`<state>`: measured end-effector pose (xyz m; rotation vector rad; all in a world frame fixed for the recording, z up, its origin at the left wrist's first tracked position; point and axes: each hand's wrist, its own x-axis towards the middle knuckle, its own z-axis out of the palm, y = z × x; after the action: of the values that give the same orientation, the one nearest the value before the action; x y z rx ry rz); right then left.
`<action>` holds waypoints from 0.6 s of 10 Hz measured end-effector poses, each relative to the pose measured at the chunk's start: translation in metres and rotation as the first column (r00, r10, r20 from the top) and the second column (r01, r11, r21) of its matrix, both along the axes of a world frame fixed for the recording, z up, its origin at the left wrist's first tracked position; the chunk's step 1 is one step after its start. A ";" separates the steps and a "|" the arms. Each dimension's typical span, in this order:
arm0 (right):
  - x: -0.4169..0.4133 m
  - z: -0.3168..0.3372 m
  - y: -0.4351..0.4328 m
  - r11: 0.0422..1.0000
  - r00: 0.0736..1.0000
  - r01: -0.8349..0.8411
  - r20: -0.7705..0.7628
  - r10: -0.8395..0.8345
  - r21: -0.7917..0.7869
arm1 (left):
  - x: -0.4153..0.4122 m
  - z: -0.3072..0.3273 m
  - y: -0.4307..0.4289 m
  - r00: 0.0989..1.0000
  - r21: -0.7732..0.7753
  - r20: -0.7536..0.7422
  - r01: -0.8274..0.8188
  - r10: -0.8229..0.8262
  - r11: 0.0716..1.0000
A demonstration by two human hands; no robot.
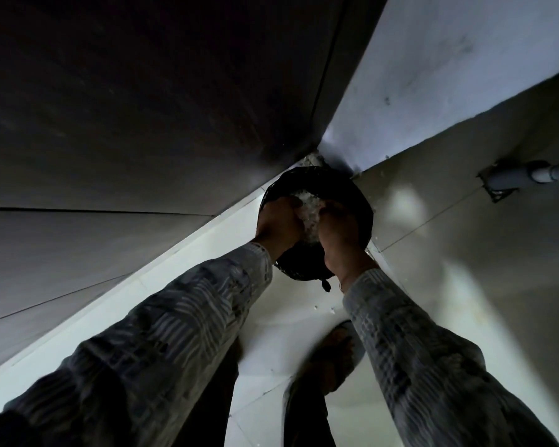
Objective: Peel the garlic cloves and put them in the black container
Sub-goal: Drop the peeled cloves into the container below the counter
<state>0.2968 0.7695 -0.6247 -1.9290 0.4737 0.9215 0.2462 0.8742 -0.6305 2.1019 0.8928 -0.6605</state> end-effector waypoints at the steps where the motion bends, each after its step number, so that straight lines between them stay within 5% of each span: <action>1: 0.002 0.012 -0.003 1.000 1.000 -0.009 0.023 0.009 0.023 | 0.005 0.002 0.003 0.981 -0.056 -0.055 -0.191 0.188 0.980; 2: 0.003 0.008 -0.003 0.999 0.998 0.007 0.056 -0.009 0.035 | 0.006 0.002 0.005 0.927 -0.183 -0.166 -0.365 0.337 0.913; 3: -0.008 0.010 -0.003 0.970 0.925 -0.238 0.291 0.244 -0.057 | 0.013 0.019 -0.006 0.749 -0.489 -0.336 -0.657 0.571 0.573; 4: -0.024 -0.003 -0.011 0.839 0.747 -0.534 0.408 0.525 -0.103 | 0.014 0.035 -0.009 0.592 -0.646 -0.435 -0.730 0.678 0.223; 5: -0.022 -0.010 -0.014 0.722 0.635 -0.642 0.349 0.690 -0.259 | -0.001 0.033 -0.003 0.350 -0.670 -0.547 -0.728 0.760 -0.147; 6: -0.019 -0.001 -0.010 0.785 0.622 -0.516 0.481 0.618 -0.343 | -0.007 0.039 -0.014 0.355 -0.639 -0.498 -0.767 0.791 -0.058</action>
<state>0.2780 0.7598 -0.6255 -2.4467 -0.4814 0.6162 0.2392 0.8601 -0.5917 0.4299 1.2592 -0.2431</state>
